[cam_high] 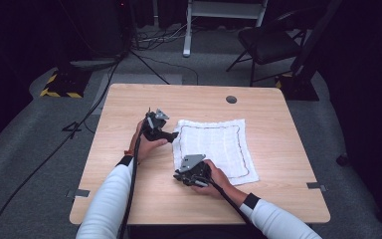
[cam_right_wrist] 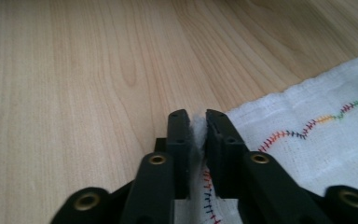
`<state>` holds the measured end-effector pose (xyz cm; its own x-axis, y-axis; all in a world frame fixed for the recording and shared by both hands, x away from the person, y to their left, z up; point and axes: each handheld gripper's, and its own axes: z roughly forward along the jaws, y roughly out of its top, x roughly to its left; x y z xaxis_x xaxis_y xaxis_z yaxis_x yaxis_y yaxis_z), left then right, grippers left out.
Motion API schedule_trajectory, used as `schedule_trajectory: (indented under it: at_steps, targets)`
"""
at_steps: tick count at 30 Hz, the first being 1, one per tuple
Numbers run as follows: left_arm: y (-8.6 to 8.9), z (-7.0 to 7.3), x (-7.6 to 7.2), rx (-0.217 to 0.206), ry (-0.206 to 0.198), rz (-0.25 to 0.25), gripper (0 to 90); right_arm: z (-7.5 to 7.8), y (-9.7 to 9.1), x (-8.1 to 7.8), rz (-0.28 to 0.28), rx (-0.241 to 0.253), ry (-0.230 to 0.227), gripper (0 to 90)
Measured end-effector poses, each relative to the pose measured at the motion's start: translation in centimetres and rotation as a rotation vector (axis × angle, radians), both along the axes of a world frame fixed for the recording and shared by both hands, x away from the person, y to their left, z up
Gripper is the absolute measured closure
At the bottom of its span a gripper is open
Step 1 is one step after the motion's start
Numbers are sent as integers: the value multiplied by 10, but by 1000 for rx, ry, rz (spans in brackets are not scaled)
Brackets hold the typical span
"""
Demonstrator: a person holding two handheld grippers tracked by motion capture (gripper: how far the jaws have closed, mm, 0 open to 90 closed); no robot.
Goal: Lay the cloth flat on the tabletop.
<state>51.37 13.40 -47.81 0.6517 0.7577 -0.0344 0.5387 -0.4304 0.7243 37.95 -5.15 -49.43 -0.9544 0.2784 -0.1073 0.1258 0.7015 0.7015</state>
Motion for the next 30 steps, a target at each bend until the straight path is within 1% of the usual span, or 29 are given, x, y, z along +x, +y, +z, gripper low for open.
schedule_trajectory:
  at_steps: [2,3,5,7,8,9,11,13,15,17,18,19,20,21,22,23,24,25,26,28,30]
  targets:
    - [-9,-2,9,-2,0,21,213,0,-1,-2,-13,-4,-8,856]
    - [-11,-3,11,4,-3,20,216,0,-1,-2,-15,-3,-8,860]
    - [-18,-6,18,26,-8,26,217,0,-2,-3,-11,-2,-4,865]
    - [-22,-10,25,33,3,33,220,1,-3,-5,-1,-2,3,868]
    - [-22,-11,28,41,-2,48,215,1,-3,-6,6,-5,2,869]
    - [-22,-13,31,32,3,55,207,1,-3,-7,12,-6,3,869]
    - [-22,-16,36,32,20,75,202,2,-2,-10,20,-10,-1,869]
    - [-21,-21,40,39,43,84,199,2,-2,-10,23,-14,-2,870]
    - [-19,-23,42,24,47,77,176,2,-3,-10,24,-10,0,869]
    - [-19,-22,42,29,50,71,184,2,-3,-11,26,-13,0,870]
    - [-19,-21,42,23,49,54,205,2,-3,-11,26,-13,1,870]
    - [-18,-21,41,19,46,35,256,2,-3,-11,25,-12,1,870]
    - [-18,-20,40,11,43,5,335,2,-3,-11,25,-13,0,870]
    - [-18,-20,39,1,43,-15,409,2,-4,-11,24,-13,0,870]
    - [-18,-19,38,7,46,-31,480,2,-4,-12,25,-13,-3,870]
    - [-17,-19,38,3,45,-31,550,3,-5,-11,26,-12,-3,870]
    - [-16,-18,37,-3,52,-47,603,3,-5,-11,24,-9,-4,870]
    - [-13,-18,37,-5,60,-66,682,3,-5,-11,21,-4,-1,871]
    - [-11,-18,36,-4,53,-69,713,4,-5,-11,23,-4,-3,871]
    - [-5,-19,36,-18,59,-74,757,4,-5,-10,23,-4,-4,871]
    - [2,-20,36,-33,59,-62,786,3,-5,-9,21,1,-2,872]
